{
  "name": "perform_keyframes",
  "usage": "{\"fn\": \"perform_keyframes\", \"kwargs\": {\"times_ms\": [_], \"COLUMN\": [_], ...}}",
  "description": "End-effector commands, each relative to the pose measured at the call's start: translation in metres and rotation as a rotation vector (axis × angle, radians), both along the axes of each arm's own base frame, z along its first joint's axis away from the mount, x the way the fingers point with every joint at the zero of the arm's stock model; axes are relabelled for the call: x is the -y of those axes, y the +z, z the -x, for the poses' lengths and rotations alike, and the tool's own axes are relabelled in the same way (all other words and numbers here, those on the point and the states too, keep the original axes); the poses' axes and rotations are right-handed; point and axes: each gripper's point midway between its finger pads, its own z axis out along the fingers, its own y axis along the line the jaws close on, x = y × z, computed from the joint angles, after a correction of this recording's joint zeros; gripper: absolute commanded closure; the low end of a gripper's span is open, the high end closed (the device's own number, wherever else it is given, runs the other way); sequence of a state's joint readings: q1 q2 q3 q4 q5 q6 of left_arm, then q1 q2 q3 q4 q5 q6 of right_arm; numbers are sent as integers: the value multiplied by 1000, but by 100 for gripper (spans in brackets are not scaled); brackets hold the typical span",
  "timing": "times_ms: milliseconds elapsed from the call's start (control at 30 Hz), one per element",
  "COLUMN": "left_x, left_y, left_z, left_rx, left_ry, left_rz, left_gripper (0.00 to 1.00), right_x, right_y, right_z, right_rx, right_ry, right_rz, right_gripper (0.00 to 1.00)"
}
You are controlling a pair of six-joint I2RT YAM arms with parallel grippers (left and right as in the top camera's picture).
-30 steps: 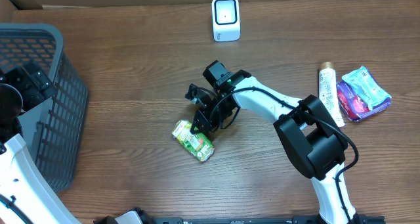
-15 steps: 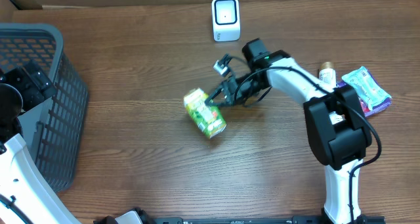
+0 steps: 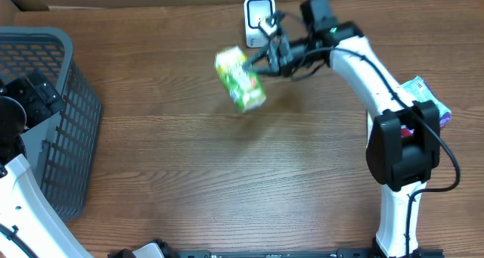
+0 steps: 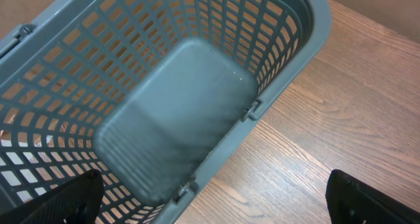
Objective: Scan the item barcode
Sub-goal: 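Lift the tea pouch and carry it up to the white scanner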
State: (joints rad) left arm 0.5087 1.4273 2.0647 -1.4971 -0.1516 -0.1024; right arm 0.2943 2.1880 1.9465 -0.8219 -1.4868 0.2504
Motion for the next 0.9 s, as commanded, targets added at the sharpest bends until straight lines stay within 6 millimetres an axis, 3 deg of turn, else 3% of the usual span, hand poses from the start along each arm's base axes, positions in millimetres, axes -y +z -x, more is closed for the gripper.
{"fn": "perform_keyframes", "kwargs": {"times_ms": [0, 167, 400, 500, 700, 867], "left_x": [-2, -2, -2, -2, -2, -2], "left_y": [3, 3, 3, 3, 3, 3], "left_z": [0, 0, 0, 0, 0, 0], "left_rx": [10, 10, 10, 10, 10, 10], "left_ry": [12, 12, 12, 12, 12, 12], "left_rz": [-2, -2, -2, -2, -2, -2], "left_gripper": [0, 0, 1, 0, 0, 1], "right_x": [19, 32, 35, 32, 39, 54], "right_y": [86, 112, 106, 82, 6, -22], "right_z": [7, 0, -11, -34, -77, -102], "right_rx": [52, 115, 202, 258, 492, 701], "right_ry": [13, -16, -69, -194, -422, -562], "right_rz": [-85, -98, -73, 67, 565, 952], "right_gripper": [97, 97, 96, 96, 96, 96]}}
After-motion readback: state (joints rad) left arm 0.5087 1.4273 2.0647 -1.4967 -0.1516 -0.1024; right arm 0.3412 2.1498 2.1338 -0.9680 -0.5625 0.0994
